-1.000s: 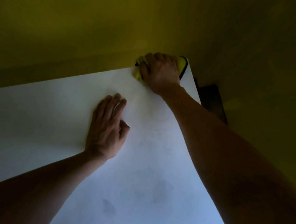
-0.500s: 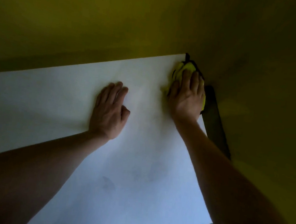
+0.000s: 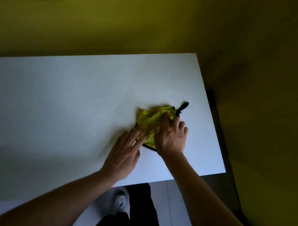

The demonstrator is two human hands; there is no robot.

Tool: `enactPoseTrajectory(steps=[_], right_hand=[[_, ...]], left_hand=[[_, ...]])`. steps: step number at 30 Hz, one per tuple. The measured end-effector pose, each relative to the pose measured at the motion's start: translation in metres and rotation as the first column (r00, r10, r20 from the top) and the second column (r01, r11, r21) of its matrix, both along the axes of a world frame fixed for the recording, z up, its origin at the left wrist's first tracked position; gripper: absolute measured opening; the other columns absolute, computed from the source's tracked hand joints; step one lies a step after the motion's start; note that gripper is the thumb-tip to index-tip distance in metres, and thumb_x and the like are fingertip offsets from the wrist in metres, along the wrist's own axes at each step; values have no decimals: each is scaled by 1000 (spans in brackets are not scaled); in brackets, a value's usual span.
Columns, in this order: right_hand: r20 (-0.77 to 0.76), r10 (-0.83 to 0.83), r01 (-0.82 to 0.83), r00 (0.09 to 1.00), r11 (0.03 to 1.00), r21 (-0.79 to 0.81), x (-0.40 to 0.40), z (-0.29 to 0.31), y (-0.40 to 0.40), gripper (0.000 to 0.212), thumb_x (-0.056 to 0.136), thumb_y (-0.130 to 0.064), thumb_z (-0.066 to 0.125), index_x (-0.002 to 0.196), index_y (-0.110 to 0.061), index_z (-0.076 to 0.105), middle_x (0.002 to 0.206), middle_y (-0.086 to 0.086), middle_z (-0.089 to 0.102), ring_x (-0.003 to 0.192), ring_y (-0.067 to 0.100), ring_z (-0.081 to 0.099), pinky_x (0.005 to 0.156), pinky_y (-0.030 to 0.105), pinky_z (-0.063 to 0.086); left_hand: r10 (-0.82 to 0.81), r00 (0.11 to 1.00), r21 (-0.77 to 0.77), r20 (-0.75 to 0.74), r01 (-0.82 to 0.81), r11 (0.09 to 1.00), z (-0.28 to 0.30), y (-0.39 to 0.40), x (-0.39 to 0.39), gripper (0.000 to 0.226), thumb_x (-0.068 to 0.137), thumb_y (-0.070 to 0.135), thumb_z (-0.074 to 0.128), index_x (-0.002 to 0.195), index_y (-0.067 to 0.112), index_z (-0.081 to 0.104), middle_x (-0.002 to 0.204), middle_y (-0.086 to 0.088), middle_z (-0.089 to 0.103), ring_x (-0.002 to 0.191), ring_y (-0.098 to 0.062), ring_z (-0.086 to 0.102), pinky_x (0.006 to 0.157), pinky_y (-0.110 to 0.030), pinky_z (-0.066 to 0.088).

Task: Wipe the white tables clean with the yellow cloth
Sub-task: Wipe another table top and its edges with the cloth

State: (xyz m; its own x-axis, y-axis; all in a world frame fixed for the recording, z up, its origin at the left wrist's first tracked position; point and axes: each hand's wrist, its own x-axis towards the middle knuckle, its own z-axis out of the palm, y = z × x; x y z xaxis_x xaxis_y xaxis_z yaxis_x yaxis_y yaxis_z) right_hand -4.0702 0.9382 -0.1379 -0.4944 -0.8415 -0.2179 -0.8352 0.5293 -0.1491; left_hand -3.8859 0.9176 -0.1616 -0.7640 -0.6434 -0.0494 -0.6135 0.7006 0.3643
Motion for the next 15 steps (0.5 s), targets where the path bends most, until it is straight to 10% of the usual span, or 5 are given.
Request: enactPoseTrajectory(steps=[15], right_hand=[[124, 252, -257, 960, 966, 31, 48, 10, 103, 61, 102, -42, 36, 159, -36, 13, 167, -7, 15, 153, 12, 14, 123, 52, -2]], left_hand=[[75, 974, 228, 212, -124, 966, 27, 85, 51, 63, 107, 41, 36, 165, 23, 19, 174, -6, -2, 155, -25, 23, 123, -33, 24]])
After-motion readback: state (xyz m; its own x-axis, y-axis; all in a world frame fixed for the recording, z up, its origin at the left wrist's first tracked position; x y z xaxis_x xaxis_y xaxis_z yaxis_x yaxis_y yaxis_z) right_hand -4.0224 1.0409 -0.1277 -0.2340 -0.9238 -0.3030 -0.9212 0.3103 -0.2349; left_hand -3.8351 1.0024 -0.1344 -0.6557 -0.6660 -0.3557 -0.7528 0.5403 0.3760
